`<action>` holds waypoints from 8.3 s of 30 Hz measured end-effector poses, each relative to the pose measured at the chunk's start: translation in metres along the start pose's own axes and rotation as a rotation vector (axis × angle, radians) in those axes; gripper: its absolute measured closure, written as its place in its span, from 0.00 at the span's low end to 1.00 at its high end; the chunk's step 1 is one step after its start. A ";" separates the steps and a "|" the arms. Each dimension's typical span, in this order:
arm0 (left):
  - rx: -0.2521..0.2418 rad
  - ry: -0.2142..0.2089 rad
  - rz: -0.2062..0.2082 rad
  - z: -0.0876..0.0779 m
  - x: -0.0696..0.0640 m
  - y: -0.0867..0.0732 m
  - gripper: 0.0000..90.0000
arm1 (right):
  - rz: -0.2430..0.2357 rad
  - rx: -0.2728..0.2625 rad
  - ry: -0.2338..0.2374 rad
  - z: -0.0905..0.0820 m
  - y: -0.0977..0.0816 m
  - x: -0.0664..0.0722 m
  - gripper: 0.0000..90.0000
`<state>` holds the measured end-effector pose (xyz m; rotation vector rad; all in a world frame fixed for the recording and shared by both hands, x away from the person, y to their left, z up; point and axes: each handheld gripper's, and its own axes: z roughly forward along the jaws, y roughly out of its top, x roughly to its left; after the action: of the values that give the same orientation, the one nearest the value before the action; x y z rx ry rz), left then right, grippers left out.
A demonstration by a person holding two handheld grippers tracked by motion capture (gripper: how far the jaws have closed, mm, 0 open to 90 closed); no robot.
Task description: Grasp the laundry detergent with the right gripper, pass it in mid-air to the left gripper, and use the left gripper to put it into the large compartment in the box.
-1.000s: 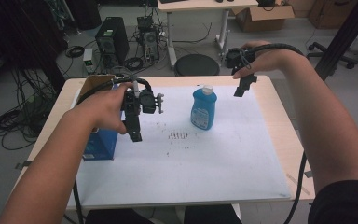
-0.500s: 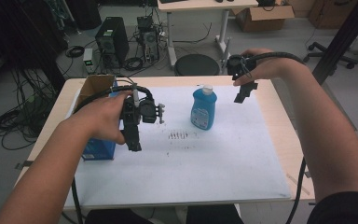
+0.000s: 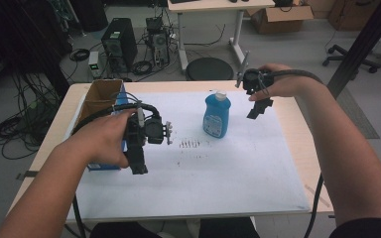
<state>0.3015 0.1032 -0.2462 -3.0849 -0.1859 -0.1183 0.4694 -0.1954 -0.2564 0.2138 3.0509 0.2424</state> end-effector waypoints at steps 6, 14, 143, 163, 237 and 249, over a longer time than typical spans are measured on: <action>-0.005 0.001 -0.003 0.001 -0.007 -0.003 0.00 | 0.044 -0.062 -0.018 0.014 -0.006 0.003 0.05; 0.004 -0.007 -0.010 0.003 -0.011 -0.007 0.00 | 0.078 -0.104 -0.020 0.031 -0.011 0.008 0.04; 0.013 -0.054 0.009 0.036 -0.018 -0.011 0.00 | 0.507 -0.877 -0.233 0.165 -0.012 0.029 0.23; 0.018 -0.055 0.003 0.037 -0.017 -0.013 0.00 | 0.473 -0.886 -0.248 0.166 -0.011 0.030 0.45; -0.061 -0.050 0.084 -0.024 -0.008 0.034 0.00 | -0.203 -0.910 0.146 0.090 0.042 0.159 0.51; -0.054 -0.058 0.089 -0.022 -0.007 0.040 0.00 | -0.183 -0.901 0.175 0.110 0.057 0.165 0.51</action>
<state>0.2981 0.0617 -0.2269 -3.1466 -0.0475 -0.0313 0.3231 -0.0995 -0.3656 -0.1518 2.7317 1.5988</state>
